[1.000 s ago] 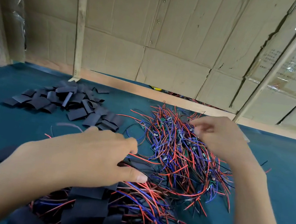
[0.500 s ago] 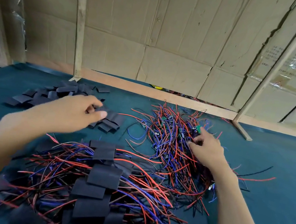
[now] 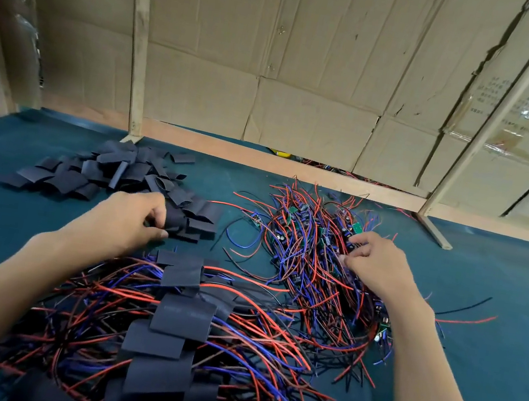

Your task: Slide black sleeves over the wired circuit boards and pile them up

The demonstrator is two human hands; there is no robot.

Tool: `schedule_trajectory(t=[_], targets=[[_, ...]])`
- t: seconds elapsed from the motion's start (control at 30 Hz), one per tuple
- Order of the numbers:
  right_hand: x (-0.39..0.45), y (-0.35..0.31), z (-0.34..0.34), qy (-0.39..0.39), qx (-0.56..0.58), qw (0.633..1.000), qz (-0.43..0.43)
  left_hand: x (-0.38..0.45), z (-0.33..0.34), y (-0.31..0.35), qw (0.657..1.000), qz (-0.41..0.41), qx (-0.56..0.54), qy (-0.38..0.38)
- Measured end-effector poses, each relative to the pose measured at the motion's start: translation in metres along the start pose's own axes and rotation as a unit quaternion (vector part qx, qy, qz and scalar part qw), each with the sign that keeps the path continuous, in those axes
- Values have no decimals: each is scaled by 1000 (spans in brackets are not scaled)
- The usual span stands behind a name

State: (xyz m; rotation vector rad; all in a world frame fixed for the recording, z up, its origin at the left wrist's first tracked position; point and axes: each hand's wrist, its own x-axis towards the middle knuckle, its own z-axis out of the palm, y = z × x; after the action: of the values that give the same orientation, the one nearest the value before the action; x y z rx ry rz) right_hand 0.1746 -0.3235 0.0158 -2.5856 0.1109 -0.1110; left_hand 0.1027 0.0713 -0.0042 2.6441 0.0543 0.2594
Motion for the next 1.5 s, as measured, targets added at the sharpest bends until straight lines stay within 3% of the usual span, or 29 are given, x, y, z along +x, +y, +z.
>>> schedule_trajectory(t=[0.13, 0.23, 0.3, 0.43, 0.53, 0.67, 0.77, 0.97, 1.13, 1.33, 1.5], targets=[[-1, -8, -14, -48, -103, 993, 35, 2, -8, -1, 1000, -29, 9, 10], [-6, -17, -19, -55, -105, 992, 30, 2, -19, 4, 998, -46, -32, 9], [-9, -20, -27, -31, -72, 996, 40, 3, -26, 7, 996, -49, -75, 11], [-15, -23, -47, 30, 48, 997, 44, 0, -39, 22, 963, -49, -261, 33], [-16, -25, -56, 62, 135, 989, 24, -4, -47, 40, 954, -32, -290, 74], [-20, -34, -57, 18, 238, 971, 31, -15, -59, 66, 916, -45, -394, 64], [-21, -37, -53, -22, 230, 972, 51, -22, -63, 82, 883, -64, -463, 45], [-20, -29, -44, -135, 238, 960, 52, -27, -65, 94, 872, -82, -483, -3], [-19, -21, -43, -140, 184, 973, 22, -37, -63, 93, 891, -27, -452, -46], [-14, -16, -43, -108, 191, 976, -11, -39, -62, 90, 850, -65, -510, -113], [-16, -26, -53, -7, 301, 952, -58, -42, -60, 91, 856, -16, -501, -125]])
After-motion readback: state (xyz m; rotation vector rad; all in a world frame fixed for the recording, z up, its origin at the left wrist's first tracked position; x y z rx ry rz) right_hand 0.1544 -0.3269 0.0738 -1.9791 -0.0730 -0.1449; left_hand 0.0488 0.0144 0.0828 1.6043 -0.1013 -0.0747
